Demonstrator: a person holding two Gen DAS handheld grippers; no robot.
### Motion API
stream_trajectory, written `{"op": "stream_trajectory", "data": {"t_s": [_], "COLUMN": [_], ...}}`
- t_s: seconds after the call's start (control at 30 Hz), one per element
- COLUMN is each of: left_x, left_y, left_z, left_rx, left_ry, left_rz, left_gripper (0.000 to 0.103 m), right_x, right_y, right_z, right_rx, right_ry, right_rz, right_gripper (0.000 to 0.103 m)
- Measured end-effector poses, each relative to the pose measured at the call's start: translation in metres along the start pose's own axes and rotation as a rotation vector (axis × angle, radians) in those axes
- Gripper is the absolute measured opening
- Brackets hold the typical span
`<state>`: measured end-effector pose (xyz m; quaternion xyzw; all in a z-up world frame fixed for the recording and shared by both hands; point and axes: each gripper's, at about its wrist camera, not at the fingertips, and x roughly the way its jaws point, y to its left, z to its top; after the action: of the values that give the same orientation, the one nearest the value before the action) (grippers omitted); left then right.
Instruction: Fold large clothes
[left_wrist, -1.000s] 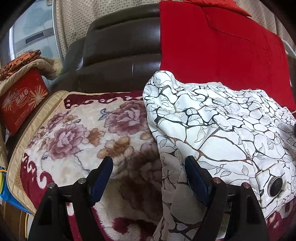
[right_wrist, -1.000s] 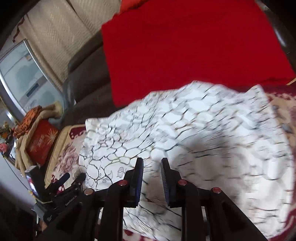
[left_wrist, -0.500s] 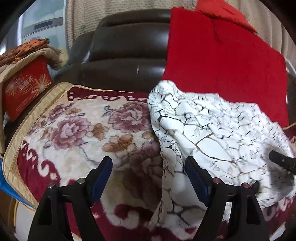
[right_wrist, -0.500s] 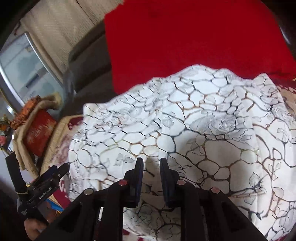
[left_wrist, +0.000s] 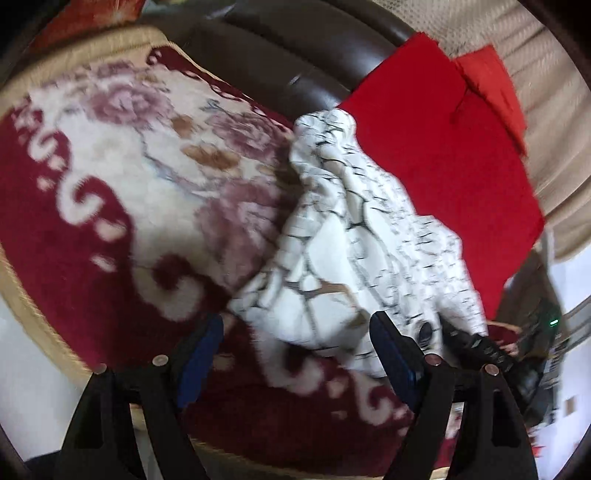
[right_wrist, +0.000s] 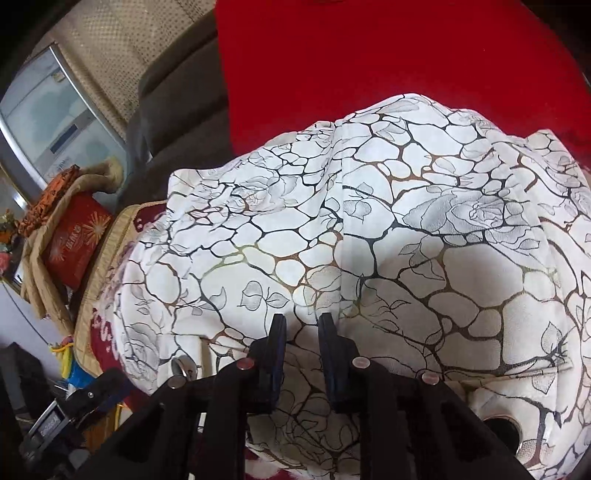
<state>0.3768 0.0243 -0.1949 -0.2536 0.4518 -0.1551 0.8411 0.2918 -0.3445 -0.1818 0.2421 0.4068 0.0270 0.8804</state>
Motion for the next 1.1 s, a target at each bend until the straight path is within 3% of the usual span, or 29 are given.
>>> {"op": "stream_trajectory", "data": {"t_s": [0.17,0.37,0.53,0.63,0.7,0.83,0.93,1.1], "left_x": [0.025,0.030,0.029,0.045,0.058,0.066,0.071,0.089], "left_y": [0.007,-0.003,-0.037,-0.045,-0.032,0.001,0.008,0.000], "left_z": [0.000,0.009,0.021,0.024,0.028,0.037,0.049,0.065], "left_rx": [-0.116,-0.119,0.049,0.082,-0.012,-0.252,-0.320,-0.326], "left_ry": [-0.009,-0.156,-0.238,-0.217,-0.173,-0.158,-0.154,-0.098], "left_rz": [-0.108,-0.217,-0.229,-0.151,-0.125,-0.267,-0.314,-0.267], "left_gripper": [0.088,0.088,0.088,0.088,0.091,0.091,0.091,0.092], "right_x": [0.001,0.003,0.004,0.004,0.004,0.002,0.001,-0.004], "right_y": [-0.004,0.000,-0.002,-0.002,-0.003,-0.006,-0.009,-0.013], "right_z": [-0.001,-0.002,-0.002,-0.002,-0.001,0.000,-0.001,-0.002], "right_rx": [0.005,-0.020,-0.021,-0.034,-0.034,-0.026,-0.030,-0.029], "right_ry": [0.012,0.009,0.010,0.011,0.015,0.025,0.026,0.030], "right_rz": [-0.004,-0.013,0.008,0.011,0.023,0.050,0.059,0.078], "right_gripper": [0.022,0.022,0.022,0.022,0.022,0.022,0.022,0.022]}}
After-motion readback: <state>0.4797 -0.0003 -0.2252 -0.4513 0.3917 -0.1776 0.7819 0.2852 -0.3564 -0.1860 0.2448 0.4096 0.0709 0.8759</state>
